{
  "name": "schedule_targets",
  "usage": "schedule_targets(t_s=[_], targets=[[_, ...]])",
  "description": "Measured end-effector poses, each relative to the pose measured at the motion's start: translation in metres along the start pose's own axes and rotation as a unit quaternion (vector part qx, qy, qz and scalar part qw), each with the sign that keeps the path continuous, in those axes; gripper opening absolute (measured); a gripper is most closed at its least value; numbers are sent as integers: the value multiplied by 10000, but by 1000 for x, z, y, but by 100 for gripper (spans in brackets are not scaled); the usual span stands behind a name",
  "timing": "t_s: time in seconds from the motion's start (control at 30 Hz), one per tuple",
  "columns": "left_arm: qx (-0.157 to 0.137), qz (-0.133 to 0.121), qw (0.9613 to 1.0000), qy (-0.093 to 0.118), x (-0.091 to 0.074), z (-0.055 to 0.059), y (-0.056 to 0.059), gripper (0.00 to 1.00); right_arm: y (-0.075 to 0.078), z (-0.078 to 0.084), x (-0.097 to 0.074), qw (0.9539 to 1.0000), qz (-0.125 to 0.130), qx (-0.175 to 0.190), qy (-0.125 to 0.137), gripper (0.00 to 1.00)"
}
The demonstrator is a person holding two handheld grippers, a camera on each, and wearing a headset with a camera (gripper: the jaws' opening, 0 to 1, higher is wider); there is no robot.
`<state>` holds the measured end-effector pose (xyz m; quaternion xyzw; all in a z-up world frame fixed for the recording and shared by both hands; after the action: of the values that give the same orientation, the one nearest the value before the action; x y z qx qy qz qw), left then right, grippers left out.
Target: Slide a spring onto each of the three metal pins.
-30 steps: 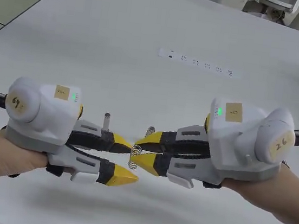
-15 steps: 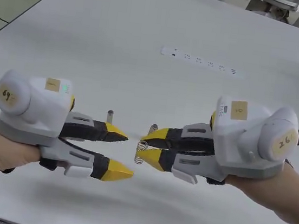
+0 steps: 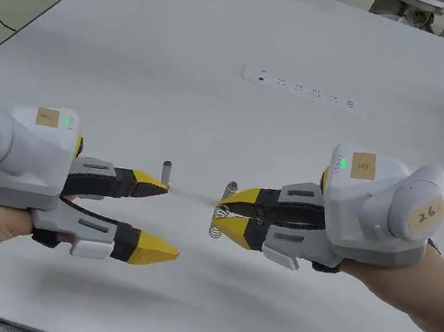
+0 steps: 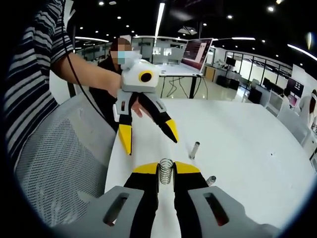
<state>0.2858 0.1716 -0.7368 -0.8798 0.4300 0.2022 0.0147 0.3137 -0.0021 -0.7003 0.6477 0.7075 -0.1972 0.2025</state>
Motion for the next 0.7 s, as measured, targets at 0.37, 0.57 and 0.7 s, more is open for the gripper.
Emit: schedule_targets(t_s=[0.37,0.57,0.7], targets=[[-61,-252,9997,17,-10,4,-6,78,2,10,-1,9999,95,61,-26,8],[-124,-402,9991,37,-16,7,-10,93,4,14,0,9998,165,99,-32,8],[-182,-536,9984,89,-21,9,-14,98,6,16,2,9998,176,122,-51,8]])
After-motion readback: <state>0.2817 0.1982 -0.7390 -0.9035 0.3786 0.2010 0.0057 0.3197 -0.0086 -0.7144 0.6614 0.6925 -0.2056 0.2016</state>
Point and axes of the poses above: the centre of the closed fingertips' face, and the gripper's own axes: x roughly forward along the fingers, y roughly to its right, z roughly out of its underside, the point moved 8 cm from there along -x, roughly backward along the fingers, and after that the axes turned 11 degrees about -z, right-handed, at the moved point
